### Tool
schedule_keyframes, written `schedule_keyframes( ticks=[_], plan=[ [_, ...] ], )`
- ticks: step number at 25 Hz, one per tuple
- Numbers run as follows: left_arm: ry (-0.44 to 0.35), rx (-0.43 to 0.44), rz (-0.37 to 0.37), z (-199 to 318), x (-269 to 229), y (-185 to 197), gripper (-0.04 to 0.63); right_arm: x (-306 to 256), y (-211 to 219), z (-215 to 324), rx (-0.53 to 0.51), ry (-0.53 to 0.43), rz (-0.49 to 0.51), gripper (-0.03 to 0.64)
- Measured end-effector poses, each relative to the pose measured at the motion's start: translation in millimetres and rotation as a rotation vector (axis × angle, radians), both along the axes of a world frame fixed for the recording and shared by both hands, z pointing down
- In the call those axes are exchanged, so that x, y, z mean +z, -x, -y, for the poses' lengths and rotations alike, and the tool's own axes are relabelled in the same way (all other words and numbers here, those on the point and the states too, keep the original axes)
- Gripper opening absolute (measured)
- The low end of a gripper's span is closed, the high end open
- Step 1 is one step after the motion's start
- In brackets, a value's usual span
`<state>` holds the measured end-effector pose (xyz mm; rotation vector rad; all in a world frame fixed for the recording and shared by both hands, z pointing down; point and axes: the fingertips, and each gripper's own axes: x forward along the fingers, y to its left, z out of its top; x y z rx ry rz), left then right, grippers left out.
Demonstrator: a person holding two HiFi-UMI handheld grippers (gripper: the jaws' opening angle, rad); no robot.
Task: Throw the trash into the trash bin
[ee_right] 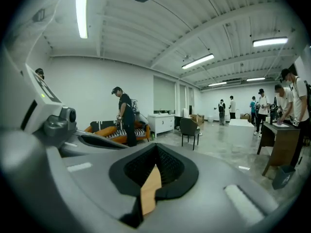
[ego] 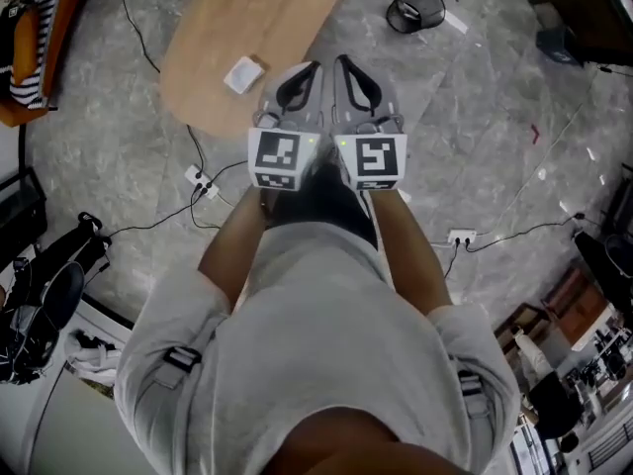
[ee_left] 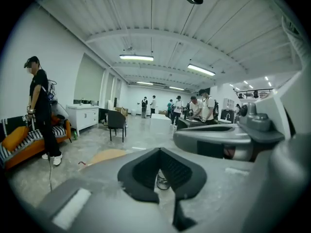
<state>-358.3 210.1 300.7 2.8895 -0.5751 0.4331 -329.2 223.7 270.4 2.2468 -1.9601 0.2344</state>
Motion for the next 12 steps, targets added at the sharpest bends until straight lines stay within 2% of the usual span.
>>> schedule_keyframes(
  ticks=[7, 12],
  plan=[
    [0.078, -0.073, 0.072, 83.7, 74.2, 12.1, 0.018, 81.3, 4.8, 66.3, -0.025, 0.126, 0.060, 0.008],
    [0.176, -0.119, 0.189, 109.3, 152.6, 55.0, 0.018, 130.2, 17.2, 99.9, -0.046, 0.190, 0.112, 0.008]
  ],
)
